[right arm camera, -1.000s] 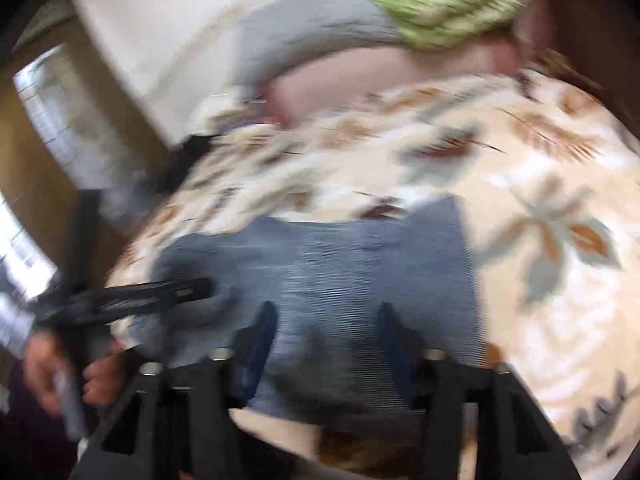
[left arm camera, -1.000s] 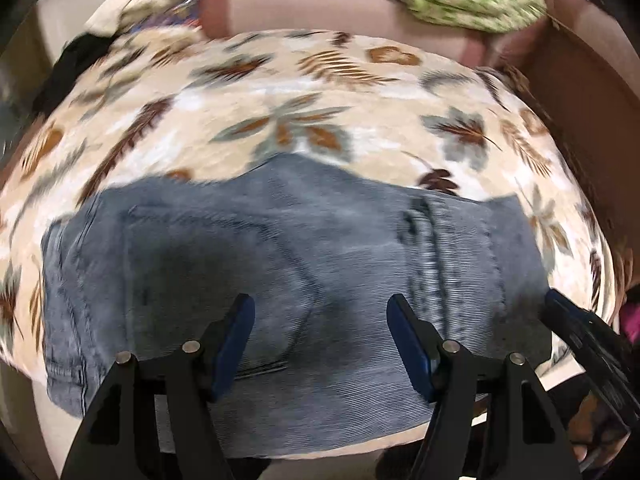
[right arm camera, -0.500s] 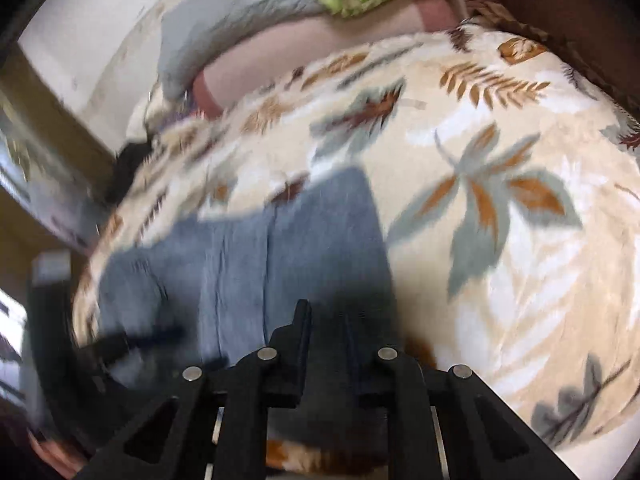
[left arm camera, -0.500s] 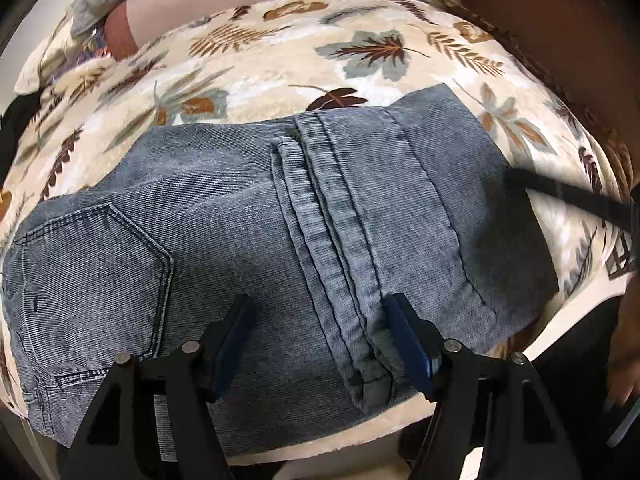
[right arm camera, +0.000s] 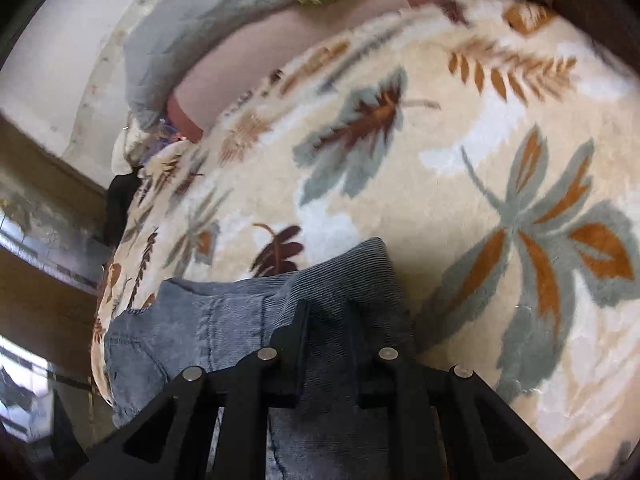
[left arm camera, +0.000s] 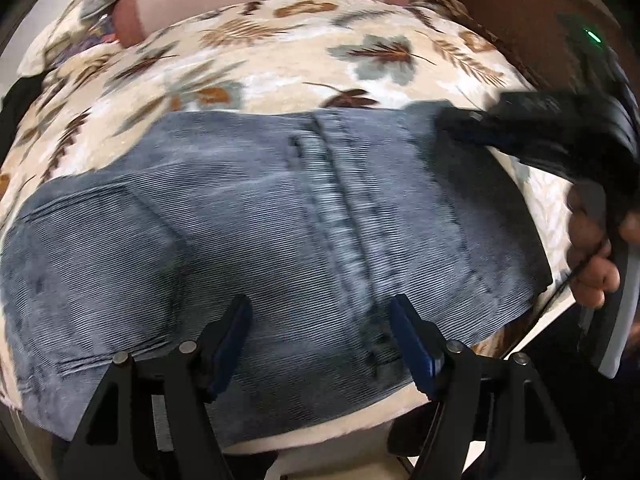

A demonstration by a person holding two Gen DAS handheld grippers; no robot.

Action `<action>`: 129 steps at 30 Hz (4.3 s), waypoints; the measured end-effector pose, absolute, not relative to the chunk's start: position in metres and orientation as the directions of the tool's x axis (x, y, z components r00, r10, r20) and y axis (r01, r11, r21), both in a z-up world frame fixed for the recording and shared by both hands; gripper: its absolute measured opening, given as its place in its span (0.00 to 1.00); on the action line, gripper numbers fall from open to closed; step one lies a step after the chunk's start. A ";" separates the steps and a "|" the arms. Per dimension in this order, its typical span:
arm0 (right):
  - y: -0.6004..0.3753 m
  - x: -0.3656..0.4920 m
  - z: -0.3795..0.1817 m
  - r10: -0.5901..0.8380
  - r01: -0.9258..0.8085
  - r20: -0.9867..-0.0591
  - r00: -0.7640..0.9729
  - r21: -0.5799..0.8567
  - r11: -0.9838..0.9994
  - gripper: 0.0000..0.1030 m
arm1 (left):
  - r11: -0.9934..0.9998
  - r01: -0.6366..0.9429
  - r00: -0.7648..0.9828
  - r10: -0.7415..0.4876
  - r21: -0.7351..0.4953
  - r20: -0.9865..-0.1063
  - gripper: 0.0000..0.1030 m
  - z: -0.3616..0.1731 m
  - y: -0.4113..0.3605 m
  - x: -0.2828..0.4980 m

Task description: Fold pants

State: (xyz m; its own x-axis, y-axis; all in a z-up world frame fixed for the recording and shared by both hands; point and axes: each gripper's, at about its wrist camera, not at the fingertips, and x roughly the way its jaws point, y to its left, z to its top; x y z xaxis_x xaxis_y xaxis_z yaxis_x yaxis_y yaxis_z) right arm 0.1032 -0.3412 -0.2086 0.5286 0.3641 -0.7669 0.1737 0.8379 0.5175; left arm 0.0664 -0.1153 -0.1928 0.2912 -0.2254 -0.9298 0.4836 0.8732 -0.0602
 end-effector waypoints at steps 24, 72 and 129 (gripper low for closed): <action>-0.233 0.078 -0.200 0.504 -0.142 -0.753 0.423 0.494 0.858 0.20 | 0.983 -0.176 0.388 0.016 -0.058 -0.922 0.70 -0.173 0.212 0.097; -0.200 0.055 -0.174 0.548 -0.296 -0.682 0.484 0.462 0.836 0.26 | 0.832 -0.153 0.364 -0.454 -0.533 -0.813 0.23 -0.209 0.211 0.085; -0.331 0.067 -0.214 0.553 0.106 -0.683 0.477 0.669 0.735 0.60 | 0.909 0.361 0.289 -0.322 -0.209 -0.902 0.13 -0.174 -0.015 0.100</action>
